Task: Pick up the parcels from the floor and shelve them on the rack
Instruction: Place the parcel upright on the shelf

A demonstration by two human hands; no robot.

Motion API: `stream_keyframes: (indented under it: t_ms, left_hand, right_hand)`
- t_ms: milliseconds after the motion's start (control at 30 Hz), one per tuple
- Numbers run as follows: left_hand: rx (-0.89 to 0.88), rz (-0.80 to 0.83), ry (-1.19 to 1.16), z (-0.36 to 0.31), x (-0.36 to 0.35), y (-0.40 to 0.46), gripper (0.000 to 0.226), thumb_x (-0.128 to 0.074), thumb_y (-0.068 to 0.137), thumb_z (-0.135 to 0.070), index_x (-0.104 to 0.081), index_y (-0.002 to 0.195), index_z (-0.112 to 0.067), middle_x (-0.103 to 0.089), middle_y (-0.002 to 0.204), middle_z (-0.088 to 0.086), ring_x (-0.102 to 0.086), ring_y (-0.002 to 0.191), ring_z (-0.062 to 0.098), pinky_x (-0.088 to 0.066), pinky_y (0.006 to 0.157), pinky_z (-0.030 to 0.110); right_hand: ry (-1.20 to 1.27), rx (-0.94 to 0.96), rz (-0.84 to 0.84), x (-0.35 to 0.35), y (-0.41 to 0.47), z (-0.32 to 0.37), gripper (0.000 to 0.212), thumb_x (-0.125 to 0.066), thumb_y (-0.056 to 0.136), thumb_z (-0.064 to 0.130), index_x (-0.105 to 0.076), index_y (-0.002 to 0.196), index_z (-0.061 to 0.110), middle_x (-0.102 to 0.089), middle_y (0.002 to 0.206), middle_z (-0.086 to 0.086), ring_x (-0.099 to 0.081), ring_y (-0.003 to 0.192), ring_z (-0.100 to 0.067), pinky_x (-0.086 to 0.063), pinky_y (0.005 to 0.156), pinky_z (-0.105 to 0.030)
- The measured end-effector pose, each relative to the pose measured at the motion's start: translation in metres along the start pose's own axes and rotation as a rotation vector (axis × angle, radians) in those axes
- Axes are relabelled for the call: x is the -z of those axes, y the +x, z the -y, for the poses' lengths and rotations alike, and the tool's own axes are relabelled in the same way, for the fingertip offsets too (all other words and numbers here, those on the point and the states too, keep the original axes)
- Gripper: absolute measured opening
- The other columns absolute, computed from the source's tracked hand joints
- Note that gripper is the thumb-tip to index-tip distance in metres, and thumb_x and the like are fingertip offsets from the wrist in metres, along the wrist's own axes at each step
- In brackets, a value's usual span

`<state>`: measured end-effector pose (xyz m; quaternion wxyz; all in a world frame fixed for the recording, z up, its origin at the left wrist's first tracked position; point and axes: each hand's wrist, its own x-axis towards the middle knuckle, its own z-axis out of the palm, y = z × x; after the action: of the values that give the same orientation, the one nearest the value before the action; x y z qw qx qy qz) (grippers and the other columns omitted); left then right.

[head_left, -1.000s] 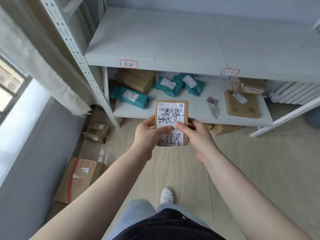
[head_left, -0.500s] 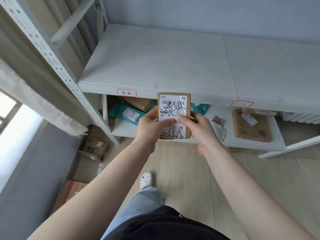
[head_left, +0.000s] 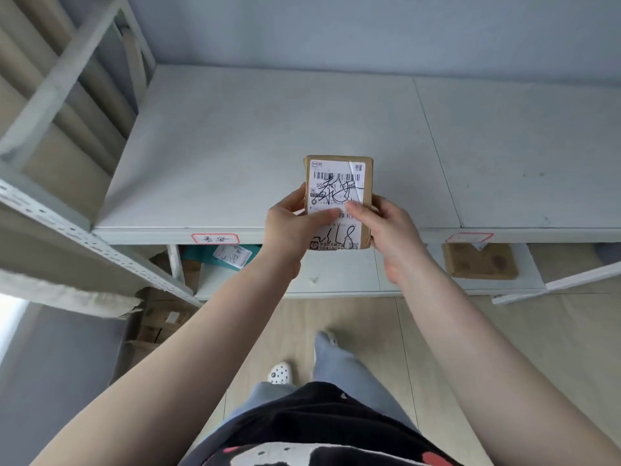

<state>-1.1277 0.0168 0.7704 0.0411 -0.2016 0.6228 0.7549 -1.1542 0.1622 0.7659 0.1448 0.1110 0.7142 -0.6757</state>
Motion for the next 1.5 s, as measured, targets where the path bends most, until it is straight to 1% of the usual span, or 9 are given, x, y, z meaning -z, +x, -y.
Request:
stream_keyframes:
  t_ms: [167, 300, 433, 833, 933, 1067, 1233, 1400, 1500]
  left_hand:
    - [-0.011, -0.051, -0.014, -0.015, -0.012, 0.045, 0.040, -0.077, 0.077, -0.003, -0.073, 0.115, -0.015, -0.078, 0.107, 0.009, -0.075, 0.090, 0.026, -0.063, 0.079, 0.038]
    - [-0.021, -0.074, -0.016, -0.031, -0.023, 0.077, 0.033, -0.075, 0.079, -0.001, -0.073, 0.107, -0.018, -0.077, 0.095, 0.002, -0.072, 0.079, 0.019, -0.062, 0.070, 0.028]
    - [-0.005, -0.113, -0.030, -0.040, -0.030, 0.104, 0.031, -0.073, 0.080, -0.002, -0.072, 0.105, -0.020, -0.077, 0.094, 0.001, -0.072, 0.081, 0.021, -0.061, 0.076, 0.033]
    - [0.109, -0.119, 0.065, -0.055, -0.047, 0.193, 0.038, -0.077, 0.081, -0.016, -0.068, 0.119, -0.018, -0.075, 0.105, 0.004, -0.072, 0.087, 0.020, -0.056, 0.068, 0.025]
    - [0.152, -0.109, 0.079, -0.059, -0.054, 0.215, 0.038, -0.076, 0.082, -0.016, -0.068, 0.120, -0.015, -0.074, 0.104, 0.005, -0.069, 0.072, 0.011, -0.050, 0.051, 0.019]
    - [0.225, -0.111, 0.119, -0.061, -0.058, 0.237, 0.036, -0.076, 0.083, -0.018, -0.068, 0.118, -0.014, -0.072, 0.099, 0.004, -0.065, 0.070, 0.011, -0.049, 0.056, 0.024]
    - [0.318, -0.123, 0.119, -0.066, -0.062, 0.249, 0.026, -0.073, 0.086, -0.019, -0.067, 0.111, -0.012, -0.065, 0.077, -0.001, -0.059, 0.061, 0.011, -0.041, 0.031, 0.013]
    - [0.362, -0.154, 0.115, -0.065, -0.063, 0.261, 0.036, -0.076, 0.082, -0.020, -0.067, 0.115, -0.010, -0.070, 0.086, 0.003, -0.062, 0.062, 0.014, -0.046, 0.037, 0.018]
    - [0.352, -0.167, 0.135, -0.064, -0.064, 0.267, 0.040, -0.079, 0.078, -0.025, -0.069, 0.114, -0.011, -0.075, 0.103, 0.005, -0.071, 0.081, 0.020, -0.059, 0.071, 0.032]
  right_hand:
    - [-0.016, 0.027, 0.038, 0.000, 0.048, 0.020, 0.035, -0.069, 0.087, 0.023, -0.067, 0.121, 0.014, -0.076, 0.104, 0.000, -0.072, 0.091, -0.014, -0.052, 0.080, -0.030]
    - [-0.070, 0.047, 0.075, 0.002, 0.091, 0.037, 0.036, -0.069, 0.087, 0.025, -0.068, 0.121, 0.015, -0.076, 0.105, -0.002, -0.073, 0.090, -0.015, -0.054, 0.078, -0.030]
    - [-0.133, 0.033, 0.115, 0.003, 0.127, 0.045, 0.042, -0.070, 0.085, 0.032, -0.067, 0.123, 0.016, -0.076, 0.108, -0.003, -0.073, 0.095, -0.018, -0.053, 0.084, -0.032]
    - [-0.162, -0.033, 0.106, -0.005, 0.203, 0.070, 0.023, -0.061, 0.093, 0.031, -0.064, 0.114, 0.022, -0.068, 0.091, 0.008, -0.063, 0.076, -0.004, -0.041, 0.060, -0.020]
    - [-0.197, -0.006, 0.039, -0.011, 0.221, 0.068, 0.026, -0.060, 0.092, 0.033, -0.065, 0.113, 0.018, -0.069, 0.104, -0.005, -0.065, 0.093, -0.021, -0.046, 0.066, -0.026]
    - [-0.246, -0.040, -0.029, -0.015, 0.242, 0.061, 0.028, -0.061, 0.084, 0.047, -0.065, 0.086, 0.019, -0.074, 0.106, -0.016, -0.069, 0.099, -0.033, -0.055, 0.090, -0.045]
    - [-0.229, -0.098, -0.067, -0.017, 0.260, 0.057, 0.034, -0.063, 0.080, 0.053, -0.062, 0.079, 0.019, -0.069, 0.090, -0.007, -0.067, 0.099, -0.032, -0.053, 0.096, -0.049]
    - [-0.191, -0.131, -0.093, -0.020, 0.271, 0.057, 0.037, -0.067, 0.068, 0.055, -0.063, 0.069, 0.018, -0.072, 0.089, -0.009, -0.070, 0.095, -0.034, -0.054, 0.093, -0.051]
    - [-0.178, -0.148, -0.103, -0.021, 0.275, 0.060, 0.030, -0.069, 0.077, 0.048, -0.060, 0.069, 0.020, -0.066, 0.080, -0.003, -0.068, 0.091, -0.030, -0.053, 0.095, -0.046]
